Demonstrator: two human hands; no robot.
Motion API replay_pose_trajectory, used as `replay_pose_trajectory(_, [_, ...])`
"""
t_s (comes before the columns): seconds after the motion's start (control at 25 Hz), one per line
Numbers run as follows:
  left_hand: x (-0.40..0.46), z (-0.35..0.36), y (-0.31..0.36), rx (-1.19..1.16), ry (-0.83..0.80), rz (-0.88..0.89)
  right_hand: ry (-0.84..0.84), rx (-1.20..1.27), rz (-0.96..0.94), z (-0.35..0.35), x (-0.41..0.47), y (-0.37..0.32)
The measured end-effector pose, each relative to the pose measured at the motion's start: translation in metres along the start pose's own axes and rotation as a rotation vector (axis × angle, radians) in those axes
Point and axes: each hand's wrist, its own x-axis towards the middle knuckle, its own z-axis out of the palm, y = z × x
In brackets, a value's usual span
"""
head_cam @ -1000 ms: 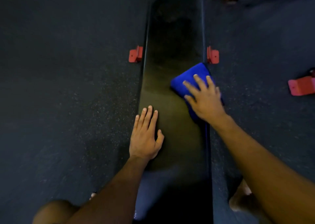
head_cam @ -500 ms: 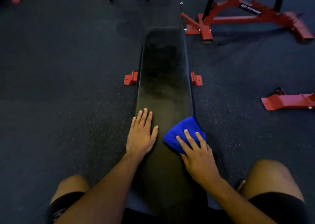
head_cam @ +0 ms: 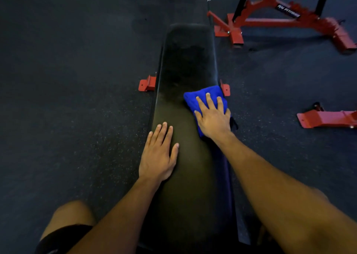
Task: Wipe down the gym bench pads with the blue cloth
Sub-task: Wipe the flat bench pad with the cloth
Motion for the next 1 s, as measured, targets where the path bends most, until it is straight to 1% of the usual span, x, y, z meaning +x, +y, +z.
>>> replay_pose_trajectory(0.12, [0.000, -0.004, 0.003, -0.015, -0.009, -0.003, -0.008, -0.038, -0.003, 0.004, -0.062, 0.000])
replay_pose_trajectory(0.2, [0.002, -0.006, 0.004, -0.014, -0.029, -0.002, -0.071, -0.075, -0.018, 0.014, -0.124, -0.004])
replay_pose_trajectory(0.28, [0.000, -0.008, 0.003, -0.010, -0.027, -0.006, -0.113, -0.104, -0.032, 0.019, -0.150, -0.004])
replay_pose_trajectory(0.36, [-0.001, -0.009, 0.004, -0.009, -0.024, -0.008, -0.077, -0.090, -0.021, 0.018, -0.124, -0.002])
replay_pose_trajectory(0.44, [-0.001, -0.012, 0.005, -0.028, -0.036, -0.006, -0.032, 0.000, 0.012, 0.009, -0.073, -0.005])
replay_pose_trajectory(0.52, [-0.007, -0.018, 0.004, -0.064, -0.056, 0.012, -0.060, 0.032, 0.044, 0.000, -0.032, -0.008])
replay_pose_trajectory(0.6, [-0.021, -0.025, -0.001, -0.124, -0.134, 0.040, -0.083, 0.023, 0.044, -0.003, -0.022, -0.006])
replay_pose_trajectory(0.72, [-0.068, -0.024, -0.008, -0.107, -0.154, 0.070, -0.050, -0.047, -0.039, 0.003, -0.056, 0.003])
replay_pose_trajectory(0.8, [-0.092, -0.015, -0.011, -0.106, -0.144, 0.063, 0.012, -0.141, -0.130, 0.014, -0.097, -0.004])
replay_pose_trajectory(0.92, [-0.101, -0.002, -0.017, -0.138, -0.025, 0.054, 0.005, -0.238, -0.350, 0.036, -0.140, -0.029])
replay_pose_trajectory(1.0, [-0.101, 0.000, -0.018, -0.155, 0.022, 0.049, -0.001, -0.219, -0.429, 0.040, -0.125, -0.042])
